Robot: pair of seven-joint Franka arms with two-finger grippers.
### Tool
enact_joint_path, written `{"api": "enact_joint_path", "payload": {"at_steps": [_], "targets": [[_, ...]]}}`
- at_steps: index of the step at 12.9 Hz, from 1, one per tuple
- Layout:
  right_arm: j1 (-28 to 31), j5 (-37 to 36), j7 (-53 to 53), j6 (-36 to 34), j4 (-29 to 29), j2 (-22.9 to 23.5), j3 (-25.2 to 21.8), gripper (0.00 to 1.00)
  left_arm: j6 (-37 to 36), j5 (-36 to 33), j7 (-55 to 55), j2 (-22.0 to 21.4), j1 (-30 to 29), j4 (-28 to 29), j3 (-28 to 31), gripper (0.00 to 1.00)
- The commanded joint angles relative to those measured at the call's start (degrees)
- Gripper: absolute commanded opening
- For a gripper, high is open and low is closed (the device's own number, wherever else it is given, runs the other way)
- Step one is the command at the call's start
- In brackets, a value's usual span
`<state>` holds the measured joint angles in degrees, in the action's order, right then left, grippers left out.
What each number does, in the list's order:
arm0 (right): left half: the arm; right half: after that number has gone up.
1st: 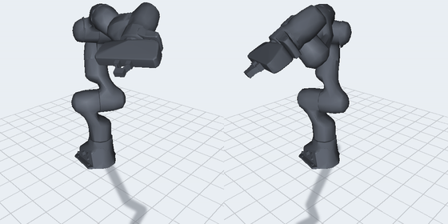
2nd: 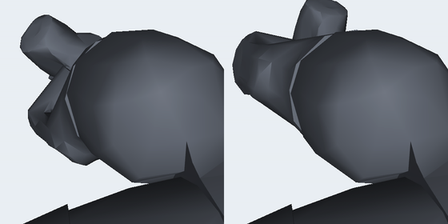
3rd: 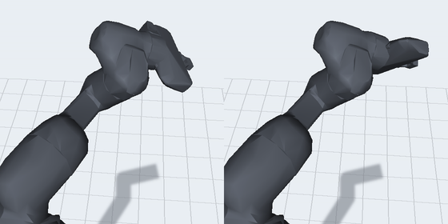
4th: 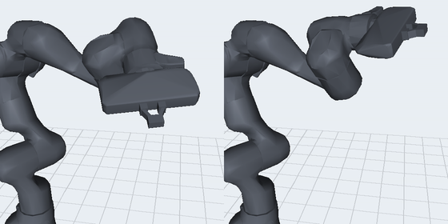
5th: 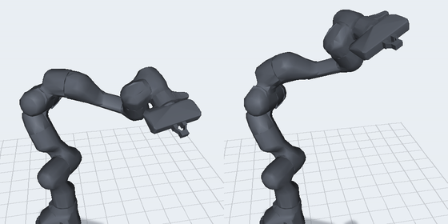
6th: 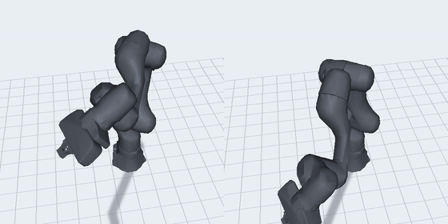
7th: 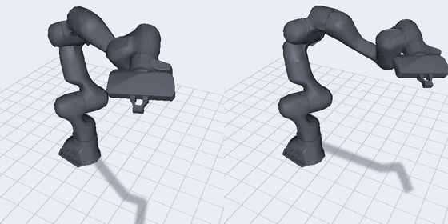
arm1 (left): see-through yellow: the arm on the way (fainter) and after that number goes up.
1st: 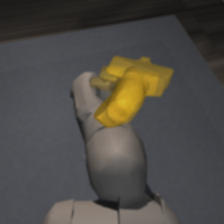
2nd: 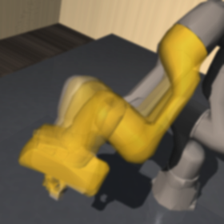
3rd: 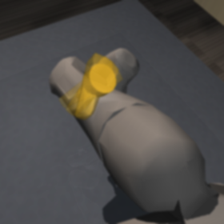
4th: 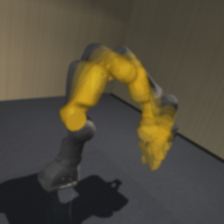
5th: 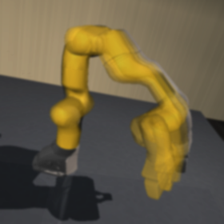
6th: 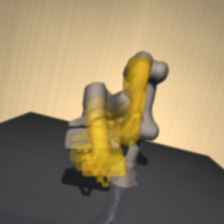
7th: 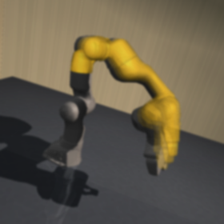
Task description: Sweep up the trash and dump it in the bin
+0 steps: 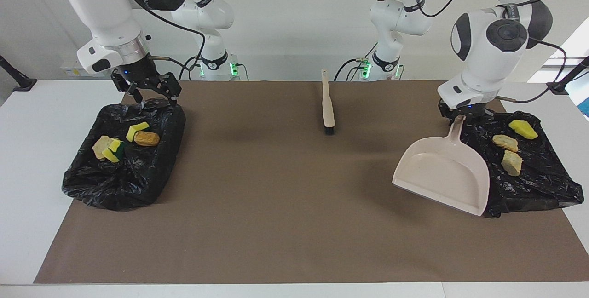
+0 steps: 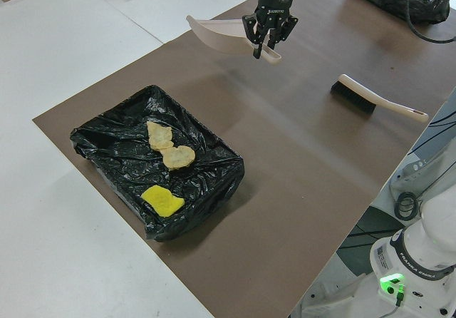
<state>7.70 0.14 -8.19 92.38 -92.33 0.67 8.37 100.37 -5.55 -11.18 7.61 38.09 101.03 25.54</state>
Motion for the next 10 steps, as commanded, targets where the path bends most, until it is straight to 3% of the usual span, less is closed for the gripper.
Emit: {"api": "enact_joint_path", "payload": {"at_steps": [1, 5, 7, 10], "targets": [[1.17, 1.09, -0.16, 0.34, -1.45, -0.84, 0.15, 1.0, 5.17, 5.96, 9.4, 5.12, 5.32, -0.4, 1.18, 0.0], [0.48, 1.0, -0.33, 0.26, -1.45, -0.93, 0.15, 1.0, 11.06, 13.35, 24.76, 9.6, 11.91, -0.57, 0.83, 0.0], [1.43, 1.52, 0.19, 0.09, -1.36, -0.84, 0.15, 1.0, 11.87, 17.75, 26.73, 9.79, 12.8, -0.57, 0.74, 0.0], [1.35, 1.52, 0.02, -3.16, -0.23, -1.19, 0.15, 1.0, 14.41, 18.99, 29.36, 11.9, 15.43, -0.58, 0.57, 0.0]]}}
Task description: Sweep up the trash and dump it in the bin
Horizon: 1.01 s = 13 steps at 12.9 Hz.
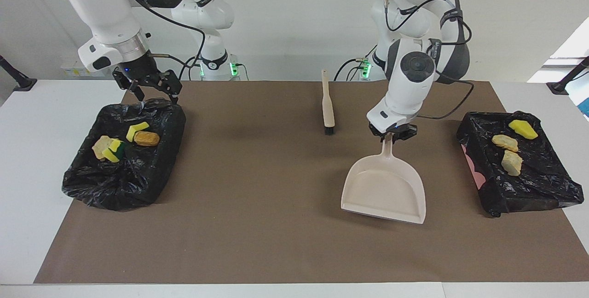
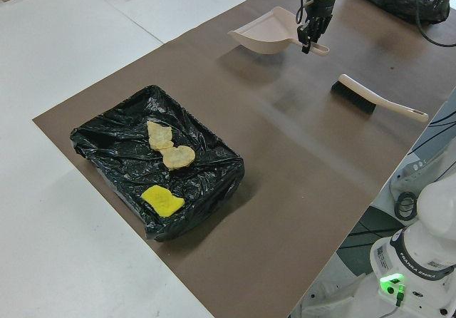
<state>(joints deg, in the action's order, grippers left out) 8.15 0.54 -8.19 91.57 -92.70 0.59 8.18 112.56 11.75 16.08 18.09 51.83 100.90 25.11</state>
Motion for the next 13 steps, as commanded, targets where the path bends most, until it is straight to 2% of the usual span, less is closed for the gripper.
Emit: {"api": "enact_joint_path", "payload": {"at_steps": [1, 3, 5, 6, 7, 8, 9, 10, 11, 13], "targets": [[0.9, 1.13, 0.02, -3.49, 0.41, -1.11, 0.26, 1.0, 2.84, 2.74, 1.76, 1.6, 1.69, -0.35, 0.65, 0.0], [0.2, 0.87, -0.24, -4.03, 0.41, -1.29, 0.17, 1.0, 3.72, 3.19, 2.2, 3.7, 2.3, -0.26, -0.49, 0.0], [-0.77, 0.43, -0.95, -3.6, 0.5, -1.2, 0.09, 1.0, 3.81, 3.19, 2.2, 3.89, 2.48, -0.09, -0.5, 0.0], [-0.77, 0.16, -0.95, -3.33, 0.59, -1.2, 0.08, 1.0, 3.72, 3.19, 2.2, 3.89, 2.57, 0.26, -0.5, 0.16], [-0.86, 0.16, -0.86, -3.24, 0.59, -1.2, 0.17, 1.0, 3.72, 3.19, 2.29, 3.8, 3.62, 0.96, -0.5, 0.39], [-1.12, 0.07, -0.78, -3.24, 0.59, -1.2, 0.09, 1.0, 3.37, 3.19, 2.2, 3.62, 4.06, 1.31, -0.5, 0.54], [-1.12, 0.07, -0.69, -3.33, 0.59, -1.2, -0.26, 1.0, 2.93, 3.1, 2.03, 3.62, 4.07, 1.32, -0.41, 0.78], [-1.21, 0.07, -0.51, -3.33, 0.59, -1.29, -0.61, 1.0, 2.76, 2.84, 2.02, 3.62, 4.15, 1.14, -0.41, 0.93], [-2.08, 0.16, -0.42, -3.24, 0.68, -1.2, -1.14, 1.0, 2.67, 2.57, 2.02, 3.36, 4.07, 0.97, -0.24, 1.0], [-6.63, 0.07, -0.07, -3.33, 2.25, -1.11, -5.95, 1.0, 1.27, 2.4, 2.02, 0.22, 3.11, 1.05, 0.11, 1.0]]}}
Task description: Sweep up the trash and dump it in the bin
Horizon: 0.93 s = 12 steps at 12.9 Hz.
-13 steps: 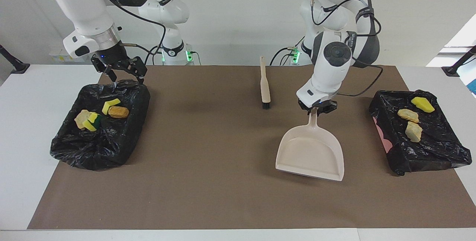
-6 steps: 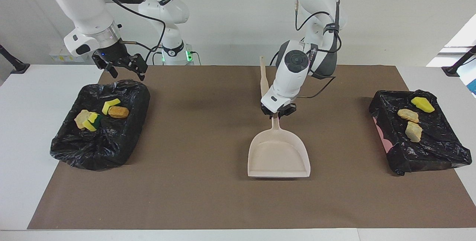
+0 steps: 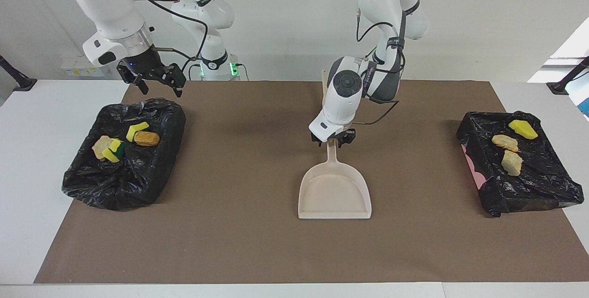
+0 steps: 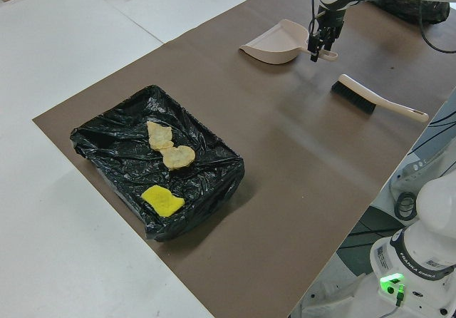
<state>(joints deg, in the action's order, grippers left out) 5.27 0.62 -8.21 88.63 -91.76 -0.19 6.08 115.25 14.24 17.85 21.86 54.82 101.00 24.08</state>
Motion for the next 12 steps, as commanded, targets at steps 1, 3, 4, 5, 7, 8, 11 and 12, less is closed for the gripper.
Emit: {"api": "enact_joint_path", "payload": {"at_steps": [1, 3, 4, 5, 7, 8, 11, 12], "targets": [[-6.38, 0.0, -0.05, -0.39, 1.32, -0.42, -6.58, 1.0, -3.17, -0.52, -0.18, -5.58, -0.07, 1.05, 2.62, 1.0], [-6.33, 0.52, 0.04, -0.39, 1.32, -0.42, -7.04, 1.0, -6.77, -5.86, -0.62, -10.32, -0.07, 1.22, 5.79, 1.0], [-6.32, 0.87, -0.4, -0.39, 1.4, -0.51, -7.05, 1.0, -8.27, -6.85, -0.88, -14.09, -1.72, 1.57, 6.58, 1.0], [-6.32, 0.79, -0.31, -0.3, 1.32, -0.51, -7.05, 1.0, -9.85, -6.86, -3.58, -17.52, -4.87, 1.92, 6.59, 1.0], [-6.24, 0.88, -0.14, -0.39, 1.32, -0.6, -7.05, 1.0, -13.28, -6.94, -11.75, -21.58, -10.24, 1.75, 6.68, 1.0], [-6.15, 0.88, -0.14, -0.39, 1.32, -0.6, -7.05, 1.0, -13.82, -7.73, -14.31, -22.9, -12.79, 1.58, 6.68, 1.0], [-6.15, 0.88, -0.05, -0.39, 1.32, -0.6, -7.05, 1.0, -14.61, -9.32, -22.04, -24.41, -19.56, 0.0, 6.77, 1.0], [-6.15, 0.88, -0.05, -0.39, 1.32, -0.6, -7.05, 1.0, -14.61, -9.32, -24.5, -24.76, -21.67, -0.7, 6.77, 1.0]]}}
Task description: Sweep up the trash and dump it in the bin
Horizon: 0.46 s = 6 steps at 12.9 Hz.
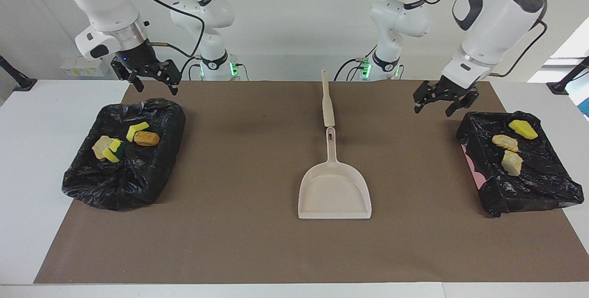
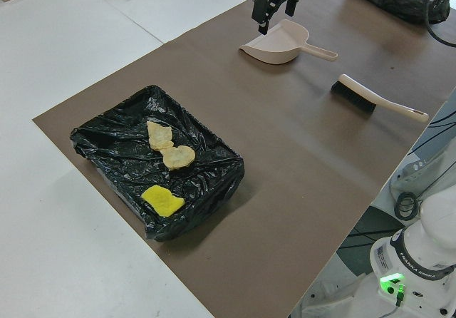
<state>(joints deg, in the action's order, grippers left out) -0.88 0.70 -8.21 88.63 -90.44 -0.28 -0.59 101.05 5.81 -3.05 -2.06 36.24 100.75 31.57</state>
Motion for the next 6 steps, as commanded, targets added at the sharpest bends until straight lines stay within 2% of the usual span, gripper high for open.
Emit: {"api": "enact_joint_path", "payload": {"at_steps": [1, 6], "targets": [[0.0, 0.8, -0.05, -0.39, 0.01, -0.52, -0.38, 1.0, -0.42, -0.97, -5.98, -1.19, -5.37, -1.6, -0.72, 1.0], [0.0, 0.8, -0.05, -0.39, 0.01, -0.52, -0.38, 1.0, -6.02, -1.23, -7.5, -1.02, -8.11, -7.84, -1.25, 1.0]]}}
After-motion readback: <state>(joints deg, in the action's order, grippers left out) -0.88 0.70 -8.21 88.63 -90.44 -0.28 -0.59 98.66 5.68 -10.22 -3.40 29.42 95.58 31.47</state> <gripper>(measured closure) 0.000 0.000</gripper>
